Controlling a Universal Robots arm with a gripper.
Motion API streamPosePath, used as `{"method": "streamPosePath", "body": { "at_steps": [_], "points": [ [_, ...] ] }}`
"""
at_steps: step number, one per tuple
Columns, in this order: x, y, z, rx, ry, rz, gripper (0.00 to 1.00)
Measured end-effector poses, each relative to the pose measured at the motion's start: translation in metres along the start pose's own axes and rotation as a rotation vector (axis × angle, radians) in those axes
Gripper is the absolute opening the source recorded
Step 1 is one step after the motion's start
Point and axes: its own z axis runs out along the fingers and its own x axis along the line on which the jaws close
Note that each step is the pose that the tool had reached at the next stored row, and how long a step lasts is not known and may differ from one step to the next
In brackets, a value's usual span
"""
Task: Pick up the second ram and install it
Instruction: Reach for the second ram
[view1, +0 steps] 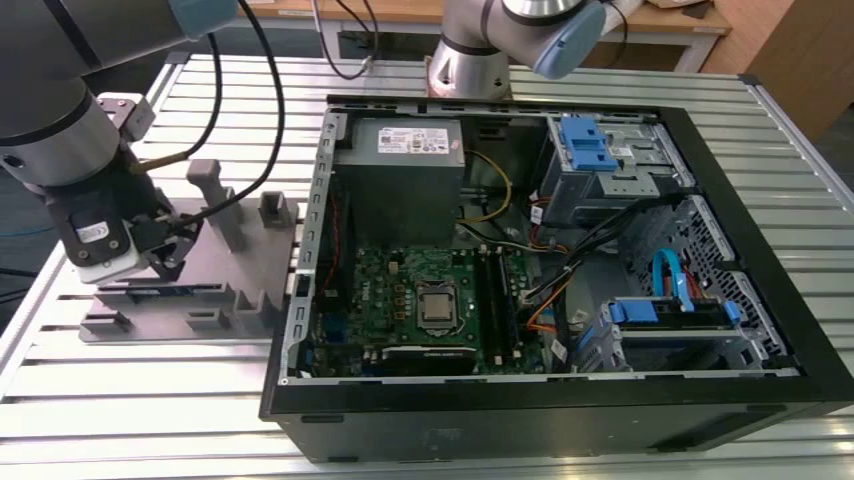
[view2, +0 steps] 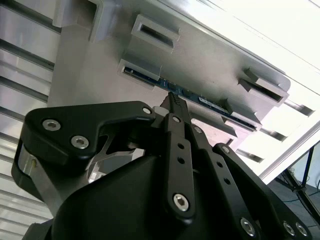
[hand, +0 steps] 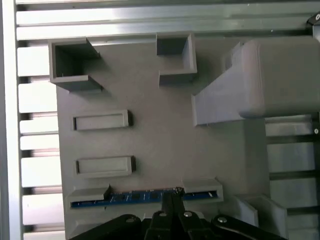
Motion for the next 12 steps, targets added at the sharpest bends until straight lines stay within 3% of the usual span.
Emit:
{"method": "streamPosePath", "body": {
  "at_steps": [5, 8, 12],
  "points": [
    [0.0085, 0.0021, 0.0022, 0.0104, -0.0010, -0.005, 0.11],
    [0.0092, 0.0021, 0.0024, 0.0229, -0.0014, -0.014, 0.11],
    [0.0093, 0.0021, 0.0026, 0.0271, -0.0017, -0.016, 0.11]
  ]
}}
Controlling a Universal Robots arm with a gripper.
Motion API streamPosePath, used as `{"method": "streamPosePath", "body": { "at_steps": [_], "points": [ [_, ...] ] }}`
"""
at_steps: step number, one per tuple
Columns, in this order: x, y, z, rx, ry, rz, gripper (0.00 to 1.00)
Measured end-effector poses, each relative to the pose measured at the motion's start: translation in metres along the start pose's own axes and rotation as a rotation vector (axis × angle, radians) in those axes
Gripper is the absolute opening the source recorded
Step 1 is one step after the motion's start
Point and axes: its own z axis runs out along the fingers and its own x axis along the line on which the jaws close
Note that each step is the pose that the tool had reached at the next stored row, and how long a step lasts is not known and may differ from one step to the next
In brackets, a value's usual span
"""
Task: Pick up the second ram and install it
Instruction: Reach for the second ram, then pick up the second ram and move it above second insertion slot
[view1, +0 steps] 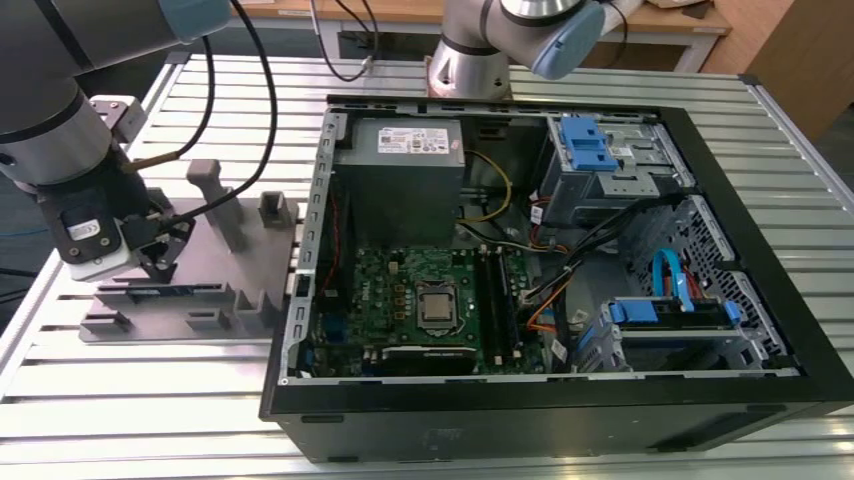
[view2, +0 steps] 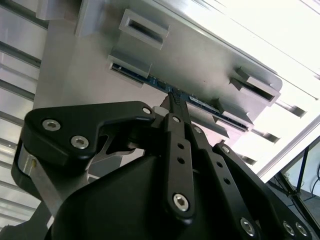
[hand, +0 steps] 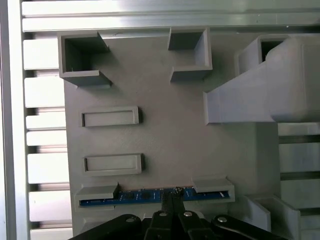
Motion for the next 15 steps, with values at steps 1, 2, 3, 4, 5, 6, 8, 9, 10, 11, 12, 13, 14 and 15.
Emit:
{"method": "streamPosePath", "body": {
  "at_steps": [1, 2, 3, 4, 5, 6, 8, 9, 10, 11, 12, 13, 14, 15],
  "points": [
    [0.0000, 0.0000, 0.0000, 0.0004, 0.0000, 0.000, 0.11],
    [0.0000, 0.0000, 0.0000, 0.0004, 0.0000, 0.000, 0.11],
    [0.0000, 0.0000, 0.0000, 0.0005, 0.0000, 0.000, 0.11],
    [0.0000, 0.0000, 0.0000, 0.0006, 0.0000, 0.000, 0.11],
    [0.0000, 0.0000, 0.0000, 0.0006, -0.0001, 0.000, 0.11],
    [0.0000, 0.0000, 0.0000, 0.0007, -0.0001, 0.000, 0.11],
    [0.0000, 0.0000, 0.0000, 0.0008, -0.0001, 0.000, 0.11],
    [0.0000, 0.0000, 0.0000, 0.0009, -0.0001, 0.000, 0.11],
    [0.0000, 0.0000, 0.0000, 0.0010, -0.0001, -0.001, 0.11],
    [0.0000, 0.0000, 0.0000, 0.0011, 0.0000, -0.003, 0.11],
    [0.0000, 0.0000, 0.0000, 0.0011, -0.0001, -0.005, 0.11],
    [0.0000, 0.0000, 0.0000, 0.0010, -0.0001, -0.008, 0.11],
    [0.0000, 0.0000, 0.0000, 0.0008, -0.0001, -0.013, 0.11],
    [0.0001, 0.0000, 0.0000, 0.0007, 0.0001, -0.021, 0.11]
  ]
}}
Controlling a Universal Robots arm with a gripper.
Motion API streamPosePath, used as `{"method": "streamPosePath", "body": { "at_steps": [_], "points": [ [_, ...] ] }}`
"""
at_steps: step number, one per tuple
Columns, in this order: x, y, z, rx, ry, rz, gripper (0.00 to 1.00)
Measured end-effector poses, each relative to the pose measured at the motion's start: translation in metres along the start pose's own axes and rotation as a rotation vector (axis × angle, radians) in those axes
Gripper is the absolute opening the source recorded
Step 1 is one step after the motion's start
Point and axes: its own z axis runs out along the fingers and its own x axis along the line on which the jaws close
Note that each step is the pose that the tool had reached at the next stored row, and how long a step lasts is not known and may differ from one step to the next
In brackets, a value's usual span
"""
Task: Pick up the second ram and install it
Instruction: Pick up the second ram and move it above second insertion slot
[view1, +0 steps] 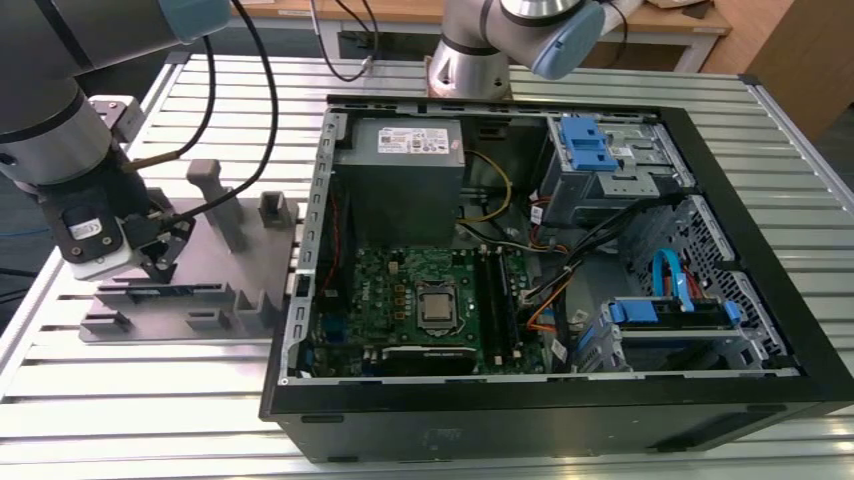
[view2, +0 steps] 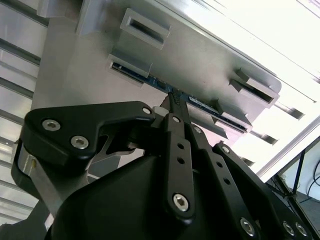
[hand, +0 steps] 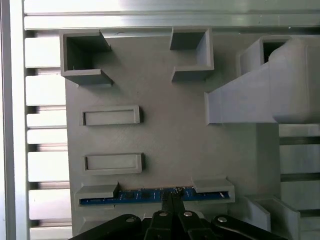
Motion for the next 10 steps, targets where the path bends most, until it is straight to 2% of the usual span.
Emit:
{"method": "streamPosePath", "body": {
  "at_steps": [10],
  "points": [
    [0.0002, 0.0000, 0.0001, -0.0035, 0.0008, -0.129, 0.11]
  ]
}}
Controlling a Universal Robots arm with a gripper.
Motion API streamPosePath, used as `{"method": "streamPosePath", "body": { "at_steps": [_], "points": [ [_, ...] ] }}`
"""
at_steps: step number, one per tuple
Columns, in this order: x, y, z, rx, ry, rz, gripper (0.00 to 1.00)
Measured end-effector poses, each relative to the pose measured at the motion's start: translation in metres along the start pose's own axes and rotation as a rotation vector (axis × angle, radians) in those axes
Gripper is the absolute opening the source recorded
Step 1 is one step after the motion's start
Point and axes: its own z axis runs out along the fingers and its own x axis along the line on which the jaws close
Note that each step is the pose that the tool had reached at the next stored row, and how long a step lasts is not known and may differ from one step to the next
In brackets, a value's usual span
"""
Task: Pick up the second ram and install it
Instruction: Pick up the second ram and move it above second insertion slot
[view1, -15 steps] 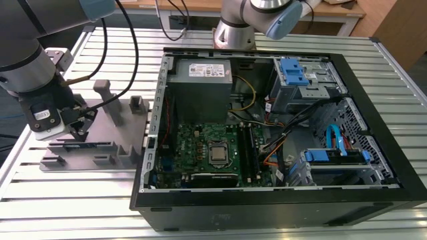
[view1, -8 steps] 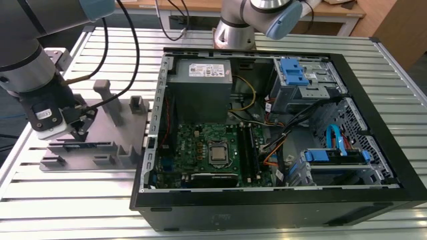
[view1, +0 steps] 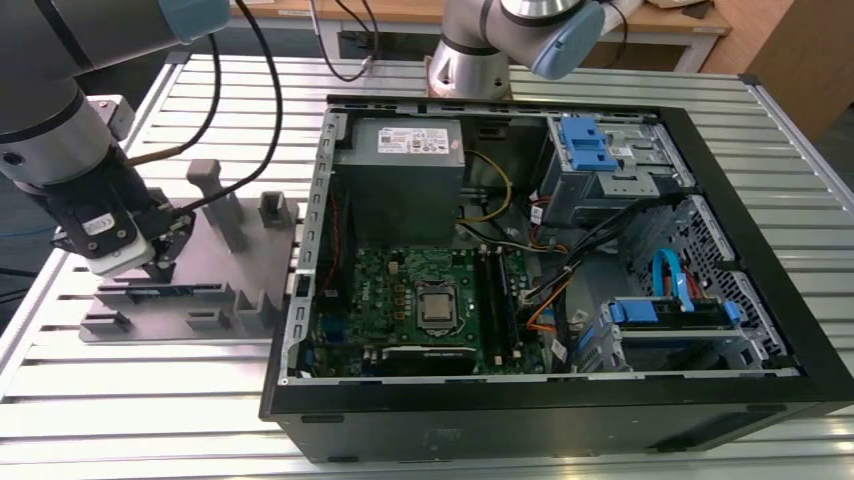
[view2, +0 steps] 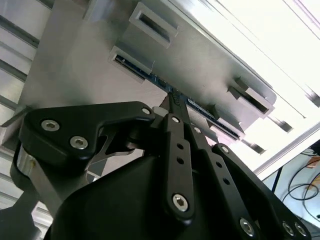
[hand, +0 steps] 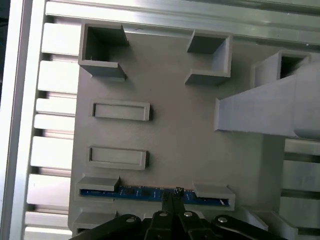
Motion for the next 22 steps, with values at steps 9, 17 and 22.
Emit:
{"method": "streamPosePath", "body": {
  "at_steps": [9, 17, 22],
  "points": [
    [0.0000, 0.0000, 0.0000, -0.0023, 0.0006, -0.086, 0.11],
    [0.0000, 0.0000, 0.0000, -0.0040, 0.0011, -0.148, 0.11],
    [0.0000, 0.0000, 0.0000, -0.0049, 0.0013, -0.182, 0.11]
  ]
}}
